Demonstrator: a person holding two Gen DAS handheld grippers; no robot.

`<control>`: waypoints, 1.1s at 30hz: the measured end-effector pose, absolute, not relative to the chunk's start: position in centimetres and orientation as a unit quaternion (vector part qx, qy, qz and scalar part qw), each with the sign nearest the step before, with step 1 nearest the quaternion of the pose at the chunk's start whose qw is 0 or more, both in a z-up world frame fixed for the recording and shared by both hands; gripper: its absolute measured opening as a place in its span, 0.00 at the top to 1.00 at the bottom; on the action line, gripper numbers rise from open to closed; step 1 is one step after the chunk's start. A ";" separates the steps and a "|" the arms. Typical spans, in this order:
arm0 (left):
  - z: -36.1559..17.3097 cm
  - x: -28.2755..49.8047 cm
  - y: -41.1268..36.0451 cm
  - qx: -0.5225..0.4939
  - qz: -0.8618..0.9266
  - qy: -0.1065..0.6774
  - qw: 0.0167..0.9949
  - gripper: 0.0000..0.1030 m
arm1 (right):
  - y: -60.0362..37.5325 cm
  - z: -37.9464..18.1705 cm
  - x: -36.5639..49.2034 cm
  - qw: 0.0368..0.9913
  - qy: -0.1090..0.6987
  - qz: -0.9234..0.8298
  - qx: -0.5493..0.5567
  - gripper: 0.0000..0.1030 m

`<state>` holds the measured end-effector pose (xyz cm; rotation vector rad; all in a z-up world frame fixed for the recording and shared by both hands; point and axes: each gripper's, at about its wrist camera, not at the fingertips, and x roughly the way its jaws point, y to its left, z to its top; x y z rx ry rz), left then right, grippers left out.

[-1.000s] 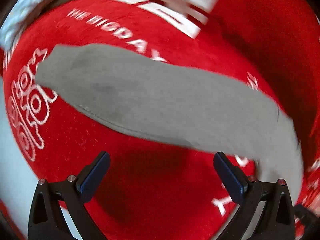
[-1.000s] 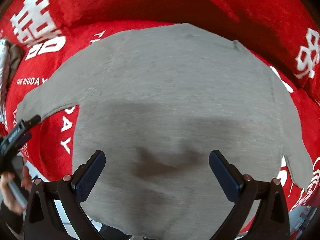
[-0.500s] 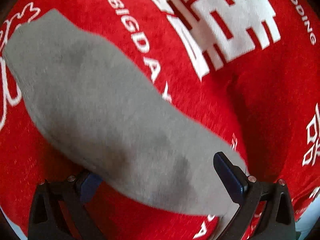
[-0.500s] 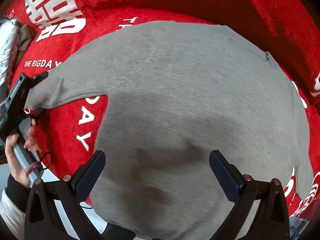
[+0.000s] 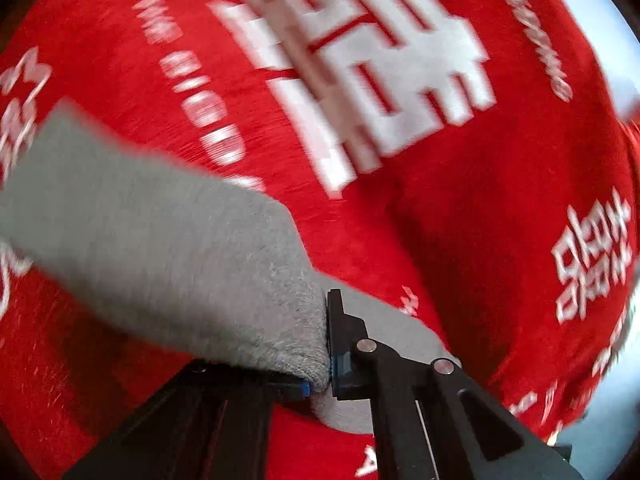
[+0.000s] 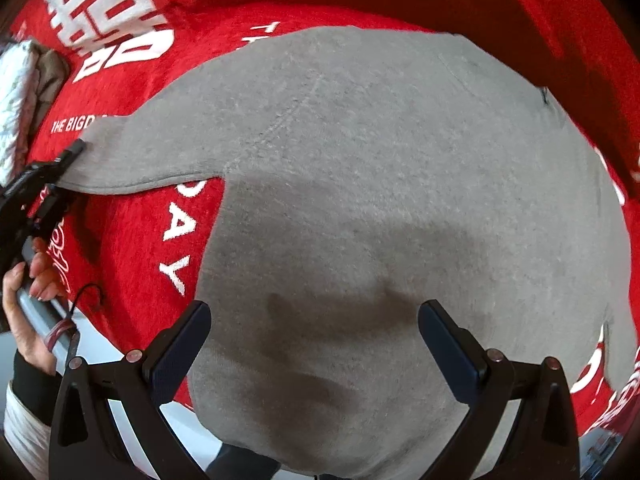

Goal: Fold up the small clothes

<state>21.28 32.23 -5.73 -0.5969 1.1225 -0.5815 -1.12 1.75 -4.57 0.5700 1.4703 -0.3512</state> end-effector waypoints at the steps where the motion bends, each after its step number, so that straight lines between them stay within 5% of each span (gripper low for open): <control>1: -4.8 21.2 31.6 -0.264 -0.287 0.509 0.767 0.93 | 1.5 -4.5 -1.4 0.690 0.656 -0.159 0.262 0.00; 15: 6.5 12.2 11.7 -0.103 -0.552 0.462 0.687 0.93 | -5.8 -1.6 -9.4 0.689 0.585 -0.243 0.353 0.00; 27: -2.1 -1.0 -2.4 0.139 -0.537 0.555 0.620 0.93 | -12.6 -3.9 -20.7 0.639 0.548 -0.337 0.423 0.00; 28: -2.6 -1.2 -2.4 0.158 -0.523 0.561 0.622 0.82 | -12.6 -4.1 -21.2 0.638 0.546 -0.335 0.428 0.00; 29: -3.1 -1.4 -2.1 0.171 -0.513 0.563 0.624 0.53 | -12.7 -4.2 -21.6 0.639 0.542 -0.332 0.433 0.00; 31: -2.4 -1.4 -0.7 0.179 -0.497 0.546 0.651 0.22 | -13.1 -4.0 -21.7 0.649 0.540 -0.325 0.427 0.00; 33: -1.3 -1.2 0.2 0.183 -0.491 0.533 0.665 0.22 | -12.6 -3.8 -20.5 0.665 0.542 -0.318 0.405 0.00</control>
